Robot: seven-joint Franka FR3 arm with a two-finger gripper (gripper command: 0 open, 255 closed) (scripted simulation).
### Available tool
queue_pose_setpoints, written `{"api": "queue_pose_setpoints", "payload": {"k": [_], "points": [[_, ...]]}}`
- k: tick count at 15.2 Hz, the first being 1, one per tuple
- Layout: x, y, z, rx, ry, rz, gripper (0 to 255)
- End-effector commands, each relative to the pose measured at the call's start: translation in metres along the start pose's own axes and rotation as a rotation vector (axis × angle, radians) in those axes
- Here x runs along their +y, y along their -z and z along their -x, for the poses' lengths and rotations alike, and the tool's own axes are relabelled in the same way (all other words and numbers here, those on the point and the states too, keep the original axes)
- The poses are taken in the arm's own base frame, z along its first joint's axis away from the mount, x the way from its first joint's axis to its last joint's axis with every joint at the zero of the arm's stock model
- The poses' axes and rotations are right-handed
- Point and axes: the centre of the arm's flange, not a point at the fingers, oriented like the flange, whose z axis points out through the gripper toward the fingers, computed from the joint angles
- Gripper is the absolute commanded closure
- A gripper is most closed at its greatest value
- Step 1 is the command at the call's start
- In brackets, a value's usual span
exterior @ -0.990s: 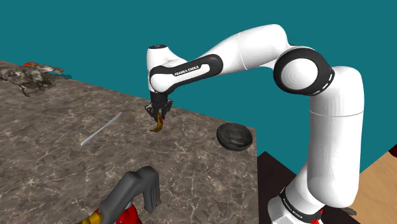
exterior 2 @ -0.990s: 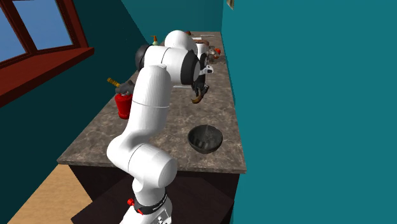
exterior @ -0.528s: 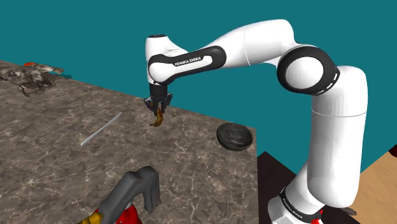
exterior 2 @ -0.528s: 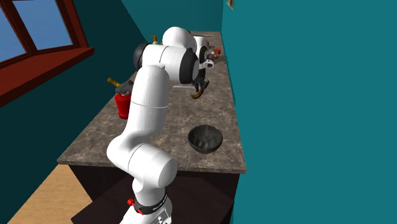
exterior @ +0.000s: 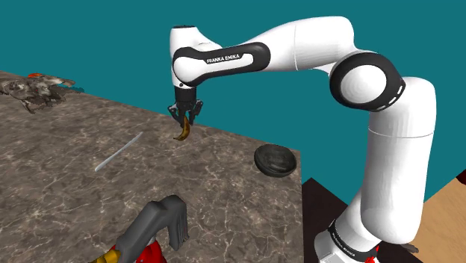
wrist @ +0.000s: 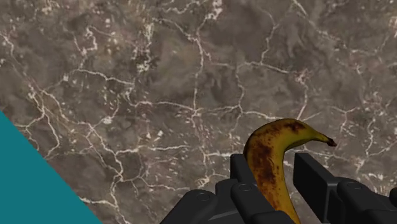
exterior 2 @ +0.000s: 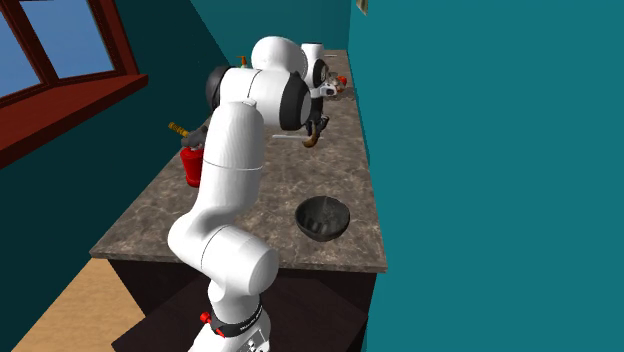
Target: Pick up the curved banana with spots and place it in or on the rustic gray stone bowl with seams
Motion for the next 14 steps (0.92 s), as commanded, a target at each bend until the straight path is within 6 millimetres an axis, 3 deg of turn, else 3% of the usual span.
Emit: {"api": "queue_pose_setpoints", "payload": {"k": [1,2,14], "points": [[0.001,0.012,0.000,0.000,0.000,0.000,255],[0.001,0.014,0.000,0.000,0.000,0.000,255],[0.106,0.020,0.118,0.000,0.000,0.000,255]]}}
